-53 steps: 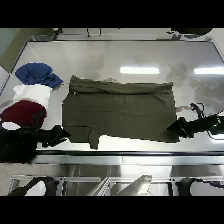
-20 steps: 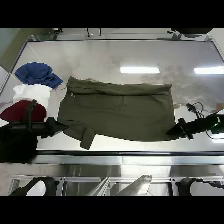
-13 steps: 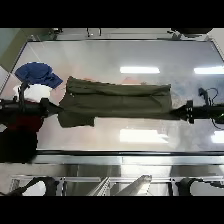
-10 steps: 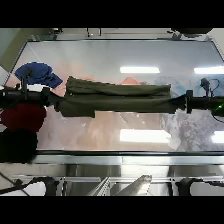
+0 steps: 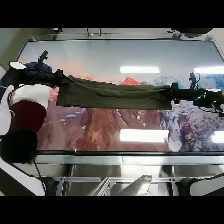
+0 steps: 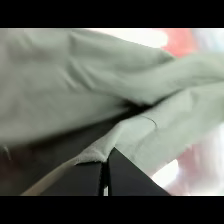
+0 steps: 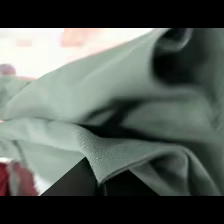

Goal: Fold the shirts.

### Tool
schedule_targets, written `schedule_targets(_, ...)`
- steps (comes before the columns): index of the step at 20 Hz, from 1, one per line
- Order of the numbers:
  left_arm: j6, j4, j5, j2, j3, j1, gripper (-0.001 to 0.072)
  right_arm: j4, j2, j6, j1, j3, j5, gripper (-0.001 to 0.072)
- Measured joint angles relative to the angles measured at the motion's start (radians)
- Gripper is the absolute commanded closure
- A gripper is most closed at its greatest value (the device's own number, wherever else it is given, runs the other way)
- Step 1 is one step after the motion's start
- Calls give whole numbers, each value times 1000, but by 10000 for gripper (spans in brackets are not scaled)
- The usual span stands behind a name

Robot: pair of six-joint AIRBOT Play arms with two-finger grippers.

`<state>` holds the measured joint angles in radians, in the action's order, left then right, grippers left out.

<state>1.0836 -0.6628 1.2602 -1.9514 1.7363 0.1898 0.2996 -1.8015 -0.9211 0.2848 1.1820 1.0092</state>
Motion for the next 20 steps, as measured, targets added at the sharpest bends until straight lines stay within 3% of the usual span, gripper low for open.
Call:
schedule_targets(1,-3,0,2,-36,44,-1,416,-3,-11,14,-3,6,-15,479)
schedule_targets(2,-4,0,5,-66,84,0,362,-6,-18,29,-3,11,-27,463)
schedule_targets(5,-3,0,39,-126,197,17,362,4,-27,60,9,37,-34,441)
schedule_targets(7,1,0,59,-140,263,34,362,38,-29,70,35,72,-28,94)
schedule_targets(8,8,1,64,-138,287,48,362,61,-30,70,52,95,-18,65)
schedule_targets(16,23,6,85,-40,236,114,386,233,-54,9,116,197,18,66)
schedule_targets(17,24,8,95,-37,232,109,566,242,-66,5,111,200,28,66)
schedule_targets(18,24,8,102,-34,229,101,698,248,-79,0,105,203,40,66)
schedule_targets(20,24,8,115,-30,227,84,701,246,-102,-2,92,207,61,67)
